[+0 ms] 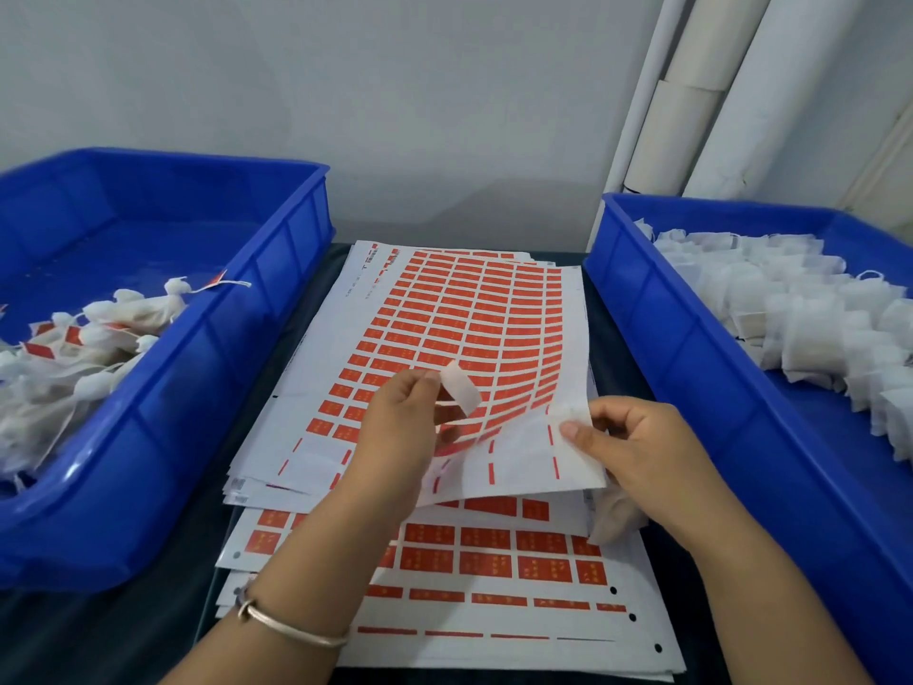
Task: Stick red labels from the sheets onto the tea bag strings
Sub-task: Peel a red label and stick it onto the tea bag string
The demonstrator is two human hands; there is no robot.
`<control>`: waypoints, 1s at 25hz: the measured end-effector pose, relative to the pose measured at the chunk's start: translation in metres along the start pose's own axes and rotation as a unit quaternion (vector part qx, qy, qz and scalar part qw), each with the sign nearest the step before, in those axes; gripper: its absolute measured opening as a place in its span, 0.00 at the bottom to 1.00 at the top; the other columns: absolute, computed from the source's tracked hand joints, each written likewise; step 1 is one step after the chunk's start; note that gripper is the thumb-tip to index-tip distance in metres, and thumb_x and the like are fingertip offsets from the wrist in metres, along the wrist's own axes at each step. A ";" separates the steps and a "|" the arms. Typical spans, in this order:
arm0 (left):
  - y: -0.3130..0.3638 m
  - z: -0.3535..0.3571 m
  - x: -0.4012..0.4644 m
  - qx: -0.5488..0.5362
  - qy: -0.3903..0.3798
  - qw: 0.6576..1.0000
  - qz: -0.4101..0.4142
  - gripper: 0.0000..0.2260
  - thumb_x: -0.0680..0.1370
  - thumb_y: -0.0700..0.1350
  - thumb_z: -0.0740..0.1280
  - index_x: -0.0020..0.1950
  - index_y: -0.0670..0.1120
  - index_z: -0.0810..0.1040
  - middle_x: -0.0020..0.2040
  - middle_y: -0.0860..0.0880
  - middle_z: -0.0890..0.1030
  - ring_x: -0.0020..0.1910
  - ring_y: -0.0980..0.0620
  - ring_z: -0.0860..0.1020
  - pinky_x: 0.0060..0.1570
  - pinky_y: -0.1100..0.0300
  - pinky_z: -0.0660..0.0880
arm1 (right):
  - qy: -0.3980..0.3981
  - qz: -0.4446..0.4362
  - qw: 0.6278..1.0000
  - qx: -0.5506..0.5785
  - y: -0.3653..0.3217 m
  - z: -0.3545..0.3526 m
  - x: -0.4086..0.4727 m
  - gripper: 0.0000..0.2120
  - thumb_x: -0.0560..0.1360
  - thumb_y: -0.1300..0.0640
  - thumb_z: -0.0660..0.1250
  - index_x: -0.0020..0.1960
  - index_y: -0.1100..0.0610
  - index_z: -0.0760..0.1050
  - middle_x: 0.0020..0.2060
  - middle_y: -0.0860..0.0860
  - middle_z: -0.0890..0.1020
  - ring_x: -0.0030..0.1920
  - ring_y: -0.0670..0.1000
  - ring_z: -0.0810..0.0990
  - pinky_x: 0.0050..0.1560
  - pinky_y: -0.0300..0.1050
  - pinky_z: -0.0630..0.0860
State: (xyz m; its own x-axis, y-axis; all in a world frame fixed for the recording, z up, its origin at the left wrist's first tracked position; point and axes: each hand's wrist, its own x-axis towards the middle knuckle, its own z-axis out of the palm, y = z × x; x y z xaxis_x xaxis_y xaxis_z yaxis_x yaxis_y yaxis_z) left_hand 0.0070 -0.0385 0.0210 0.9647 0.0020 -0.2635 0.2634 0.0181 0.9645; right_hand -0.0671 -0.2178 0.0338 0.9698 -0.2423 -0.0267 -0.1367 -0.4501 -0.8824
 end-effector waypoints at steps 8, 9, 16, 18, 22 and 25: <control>-0.026 0.003 0.012 0.106 0.029 0.993 -0.051 0.02 0.79 0.48 0.63 0.51 0.53 0.72 0.48 0.55 0.74 0.41 0.56 0.74 0.38 0.65 0.75 | 0.185 0.004 0.951 -0.249 -0.009 -0.028 -0.013 0.13 0.75 0.54 0.68 0.31 0.51 0.74 0.27 0.45 0.76 0.29 0.44 0.74 0.27 0.35 0.63; -0.024 0.003 0.010 0.081 0.030 0.995 -0.054 0.02 0.79 0.48 0.63 0.48 0.52 0.73 0.45 0.55 0.76 0.41 0.55 0.75 0.39 0.63 0.77 | 0.187 -0.015 0.959 -0.214 -0.015 -0.031 -0.014 0.11 0.74 0.55 0.69 0.33 0.49 0.76 0.28 0.43 0.77 0.30 0.43 0.76 0.28 0.34 0.63; 0.005 0.004 -0.007 -0.149 0.014 0.989 -0.022 0.05 0.78 0.46 0.65 0.42 0.54 0.77 0.45 0.52 0.81 0.44 0.51 0.82 0.40 0.62 0.80 | 0.087 -0.096 0.989 0.065 -0.062 -0.001 -0.019 0.02 0.67 0.47 0.69 0.40 0.41 0.80 0.37 0.36 0.82 0.38 0.38 0.81 0.37 0.30 0.76; 0.012 0.002 -0.010 -0.177 -0.011 0.984 -0.009 0.06 0.78 0.45 0.64 0.44 0.53 0.78 0.43 0.52 0.83 0.43 0.52 0.83 0.39 0.63 0.80 | 0.030 -0.102 0.994 0.025 -0.067 0.019 -0.014 0.03 0.67 0.47 0.70 0.37 0.39 0.79 0.37 0.31 0.81 0.42 0.34 0.80 0.39 0.28 0.76; 0.013 0.001 -0.017 -0.121 -0.024 0.992 0.011 0.09 0.79 0.48 0.62 0.42 0.53 0.79 0.35 0.56 0.83 0.35 0.59 0.82 0.30 0.69 0.75 | -0.016 -0.121 0.992 -0.015 -0.066 0.048 -0.004 0.11 0.68 0.51 0.73 0.33 0.37 0.76 0.29 0.24 0.75 0.40 0.24 0.74 0.32 0.16 0.66; 0.010 -0.002 -0.018 -0.097 -0.015 0.995 0.017 0.09 0.79 0.48 0.62 0.42 0.53 0.80 0.37 0.55 0.83 0.37 0.57 0.83 0.31 0.68 0.76 | -0.014 -0.131 0.991 -0.023 -0.064 0.054 0.003 0.12 0.68 0.51 0.74 0.31 0.37 0.76 0.29 0.26 0.76 0.39 0.26 0.75 0.30 0.17 0.65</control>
State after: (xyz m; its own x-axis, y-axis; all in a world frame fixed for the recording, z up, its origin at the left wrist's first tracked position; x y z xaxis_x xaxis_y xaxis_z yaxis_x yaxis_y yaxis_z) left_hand -0.0080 -0.0365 0.0356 0.9737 -0.0240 -0.2266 0.2265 0.2119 0.9507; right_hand -0.0450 -0.1435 0.0650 0.9784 -0.0888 0.1869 0.1119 -0.5328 -0.8388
